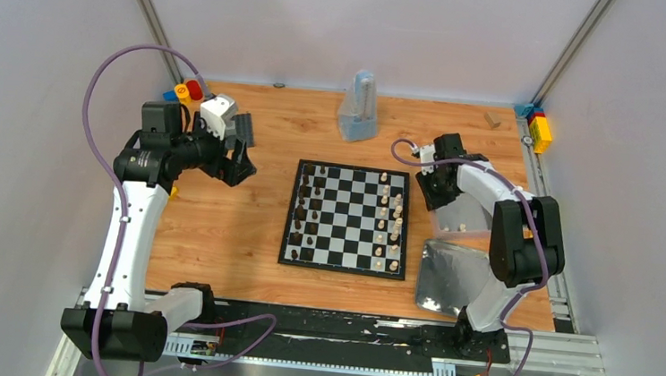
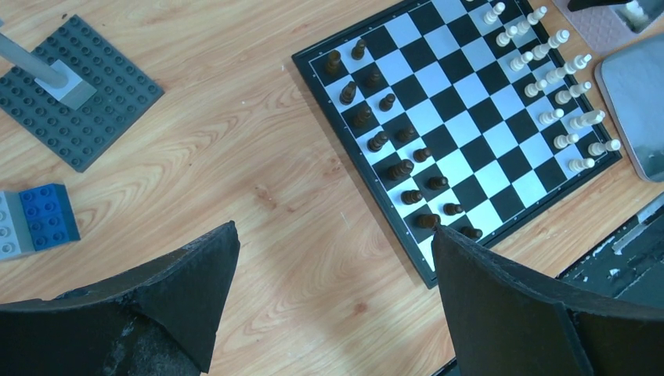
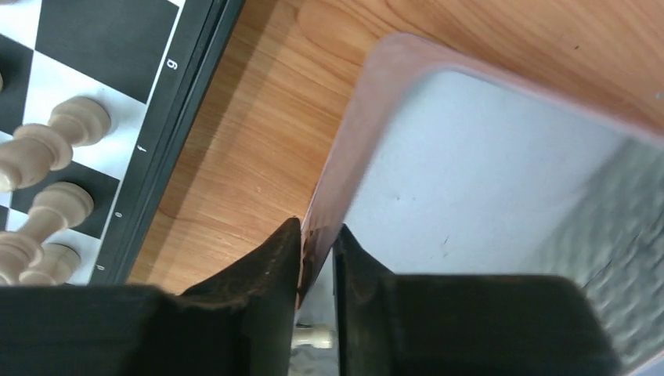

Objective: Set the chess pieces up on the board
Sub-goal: Adjust the storage box at the center of the board.

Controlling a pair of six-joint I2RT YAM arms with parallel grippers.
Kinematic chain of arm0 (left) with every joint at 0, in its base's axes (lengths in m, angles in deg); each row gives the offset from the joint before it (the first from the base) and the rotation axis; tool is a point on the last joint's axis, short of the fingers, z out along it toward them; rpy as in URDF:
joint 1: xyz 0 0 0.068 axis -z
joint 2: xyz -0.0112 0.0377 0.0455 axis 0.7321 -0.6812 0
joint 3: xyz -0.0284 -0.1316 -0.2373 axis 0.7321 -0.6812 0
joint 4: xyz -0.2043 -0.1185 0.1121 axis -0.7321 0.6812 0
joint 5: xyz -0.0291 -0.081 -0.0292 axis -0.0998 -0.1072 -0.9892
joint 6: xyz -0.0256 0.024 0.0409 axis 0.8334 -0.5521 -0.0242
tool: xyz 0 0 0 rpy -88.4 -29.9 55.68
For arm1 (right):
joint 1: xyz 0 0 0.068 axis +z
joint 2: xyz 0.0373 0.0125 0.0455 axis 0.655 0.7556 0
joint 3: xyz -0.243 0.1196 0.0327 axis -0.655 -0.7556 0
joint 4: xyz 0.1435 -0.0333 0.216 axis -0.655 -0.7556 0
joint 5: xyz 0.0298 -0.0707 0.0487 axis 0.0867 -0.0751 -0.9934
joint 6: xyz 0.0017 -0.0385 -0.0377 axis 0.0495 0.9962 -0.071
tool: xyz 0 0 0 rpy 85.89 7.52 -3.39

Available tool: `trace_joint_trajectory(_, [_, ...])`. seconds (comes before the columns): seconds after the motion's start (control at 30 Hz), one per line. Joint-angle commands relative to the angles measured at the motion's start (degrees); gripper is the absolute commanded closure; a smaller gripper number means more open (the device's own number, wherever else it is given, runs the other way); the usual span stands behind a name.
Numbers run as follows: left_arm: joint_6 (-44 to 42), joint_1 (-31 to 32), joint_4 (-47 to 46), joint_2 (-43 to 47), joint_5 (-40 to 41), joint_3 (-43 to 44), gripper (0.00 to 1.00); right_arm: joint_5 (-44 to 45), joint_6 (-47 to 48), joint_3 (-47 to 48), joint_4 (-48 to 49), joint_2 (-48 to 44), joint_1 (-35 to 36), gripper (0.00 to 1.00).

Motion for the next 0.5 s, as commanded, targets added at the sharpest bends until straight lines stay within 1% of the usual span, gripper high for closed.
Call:
trace_joint_trajectory(0.0, [-1.54,-0.33,-2.17,0.42,-1.66,-0.49,0.00,0.05,5.59,2.49,-0.80,-0.36,-0.32,0.81])
trace_joint_trajectory(0.17, [-1.47,-0.35,-2.23,0.76,-2.43,-0.90,0.00,-3.21,11.68,1.55,-4.30,-1.92,-0.31,0.92])
trace_joint_trajectory(0.23, [-1.49,-0.33,-2.04,0.78,-3.03,-0.96,0.00,-4.35,13.49,0.52,-5.43,-2.51,-0.23,0.95])
trace_joint_trajectory(0.3, [-1.55,-0.35,-1.53,0.73,-3.43,-0.85,0.00,-5.17,16.03,-1.65,-5.79,-3.82,-0.21,0.98])
trace_joint_trajectory(0.47, [-2.17,-0.28,-0.91,0.53,-3.64,-0.56,0.00,-6.59,24.38,-9.29,-5.89,-10.39,0.25,0.99])
